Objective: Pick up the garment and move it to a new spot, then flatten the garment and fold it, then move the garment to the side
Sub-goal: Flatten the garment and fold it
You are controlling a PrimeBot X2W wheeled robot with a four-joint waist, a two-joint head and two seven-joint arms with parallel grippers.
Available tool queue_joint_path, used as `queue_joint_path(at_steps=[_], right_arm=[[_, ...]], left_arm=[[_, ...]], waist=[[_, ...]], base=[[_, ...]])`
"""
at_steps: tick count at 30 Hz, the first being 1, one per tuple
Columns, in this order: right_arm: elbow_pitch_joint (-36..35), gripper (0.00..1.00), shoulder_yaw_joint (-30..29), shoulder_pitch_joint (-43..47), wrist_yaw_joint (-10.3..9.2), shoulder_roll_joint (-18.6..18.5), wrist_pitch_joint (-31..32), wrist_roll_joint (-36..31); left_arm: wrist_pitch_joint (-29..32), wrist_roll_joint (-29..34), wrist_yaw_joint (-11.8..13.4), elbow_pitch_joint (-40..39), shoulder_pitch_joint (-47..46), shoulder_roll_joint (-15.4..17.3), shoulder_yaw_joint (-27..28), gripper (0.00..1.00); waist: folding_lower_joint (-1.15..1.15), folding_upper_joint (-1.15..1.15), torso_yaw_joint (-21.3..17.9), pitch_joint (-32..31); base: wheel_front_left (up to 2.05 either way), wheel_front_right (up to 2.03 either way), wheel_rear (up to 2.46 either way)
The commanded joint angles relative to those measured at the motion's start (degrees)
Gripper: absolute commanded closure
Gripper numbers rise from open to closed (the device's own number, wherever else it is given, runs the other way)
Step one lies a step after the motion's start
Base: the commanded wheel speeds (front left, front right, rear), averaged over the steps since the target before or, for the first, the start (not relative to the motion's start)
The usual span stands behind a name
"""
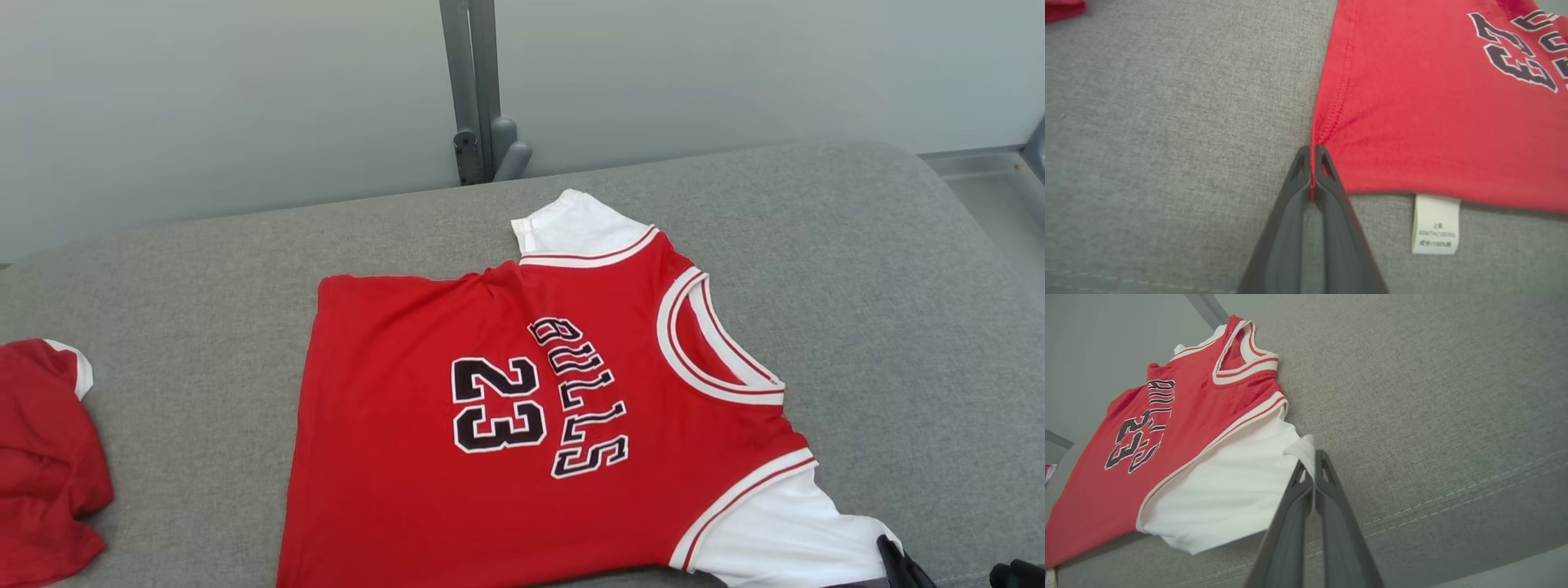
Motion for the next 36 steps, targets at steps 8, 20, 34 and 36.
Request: queue_joint_path(at_steps=[8, 20, 34, 36], right_arm=[[-7.93, 1.00, -2.26, -1.51, -0.13, -1.07, -0.17, -1.32], [-3.02, 1.00, 0.08, -17.65, -0.13, -0.44, -0.16, -5.70], [6.74, 1.00, -1.12, -32.27, -0.12, 3.72, -0.17, -10.73], [7.80, 1.00, -0.86, -33.74, -0.13, 3.93, -0.17, -10.95]], left_arm=[[0.07, 0.81, -0.18, -9.21, 0.10, 0.43, -2.01, 1.00], [0.07, 3.41, -0.99, -14.15, -8.90, 0.39, -4.85, 1.00], [0.07, 5.95, 0.40, -8.80, -19.84, 0.38, -4.28, 1.00], [0.07, 5.99, 0.55, -7.94, -21.17, 0.39, -4.43, 1.00]], waist=[[0.01, 0.00, 1.77, -0.47], [0.01, 0.00, 3.24, 4.85], [0.01, 0.00, 3.07, 13.50], [0.01, 0.00, 3.06, 14.44]], base=[[0.00, 0.00, 0.00], [0.00, 0.00, 0.00], [0.00, 0.00, 0.00], [0.00, 0.00, 0.00]])
